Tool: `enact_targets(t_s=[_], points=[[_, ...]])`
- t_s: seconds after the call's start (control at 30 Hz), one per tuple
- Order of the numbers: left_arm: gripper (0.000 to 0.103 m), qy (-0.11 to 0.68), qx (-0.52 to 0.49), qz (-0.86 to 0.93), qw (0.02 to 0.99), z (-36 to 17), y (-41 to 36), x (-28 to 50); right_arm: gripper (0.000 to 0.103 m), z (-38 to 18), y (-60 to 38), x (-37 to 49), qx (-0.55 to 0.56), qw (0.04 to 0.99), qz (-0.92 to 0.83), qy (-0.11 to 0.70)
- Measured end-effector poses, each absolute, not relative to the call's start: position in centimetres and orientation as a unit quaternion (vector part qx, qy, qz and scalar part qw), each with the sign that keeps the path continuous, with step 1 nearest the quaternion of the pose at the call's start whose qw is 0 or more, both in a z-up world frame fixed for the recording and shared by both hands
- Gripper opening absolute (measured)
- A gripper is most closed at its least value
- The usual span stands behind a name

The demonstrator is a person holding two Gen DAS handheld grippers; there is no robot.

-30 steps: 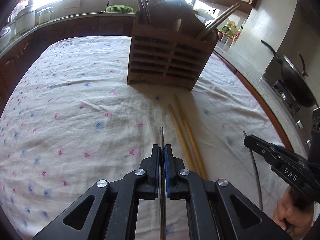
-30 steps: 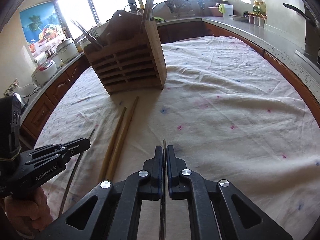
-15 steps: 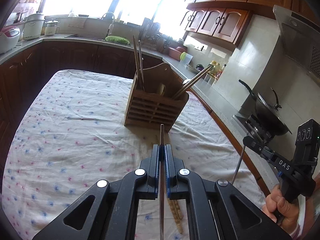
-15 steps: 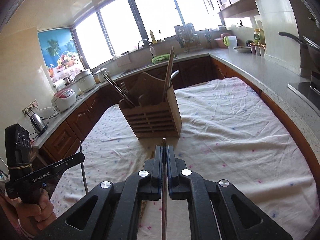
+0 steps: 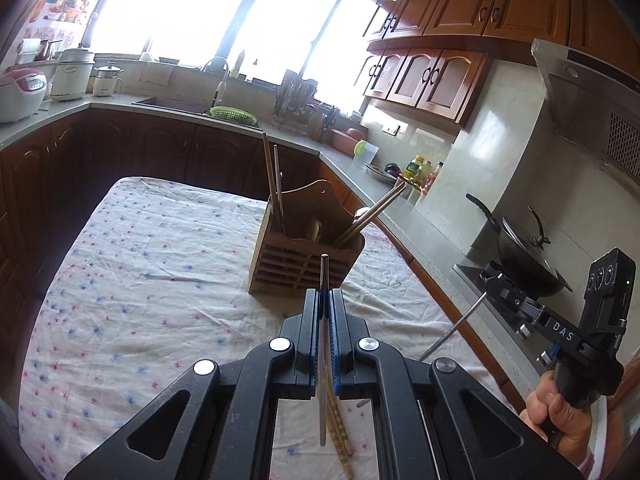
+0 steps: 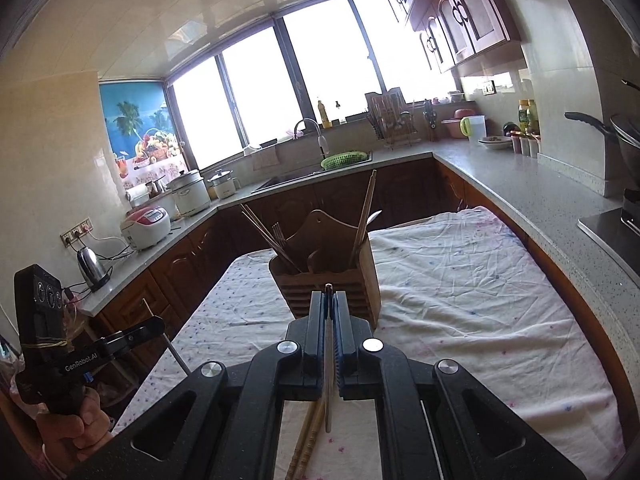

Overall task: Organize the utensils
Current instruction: 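Carry the metal chopstick with the left tool while the right tool carries its chopstick to the caddy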

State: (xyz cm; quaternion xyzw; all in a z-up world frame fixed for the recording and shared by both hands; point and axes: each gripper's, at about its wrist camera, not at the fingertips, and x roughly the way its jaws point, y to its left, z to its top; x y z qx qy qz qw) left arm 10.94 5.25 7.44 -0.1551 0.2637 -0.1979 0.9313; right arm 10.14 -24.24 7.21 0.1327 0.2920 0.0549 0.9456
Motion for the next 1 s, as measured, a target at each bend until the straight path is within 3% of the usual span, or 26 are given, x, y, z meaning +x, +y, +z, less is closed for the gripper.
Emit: enact_targets(t_s=[0.47,1.0], points=[[0.003,0.239,-0.148,-0.190,0.941,9.1,5.1,13.4,0.004,7.9,-24.7,11.6,0.134,0.949,0.058,0.280],[0.003,0.146,-0.124,-0.173,0.966,14.7,3.9,21.7,0.004,13.0,-26.3,19.0,0.139,0.967,0.039,0.209]])
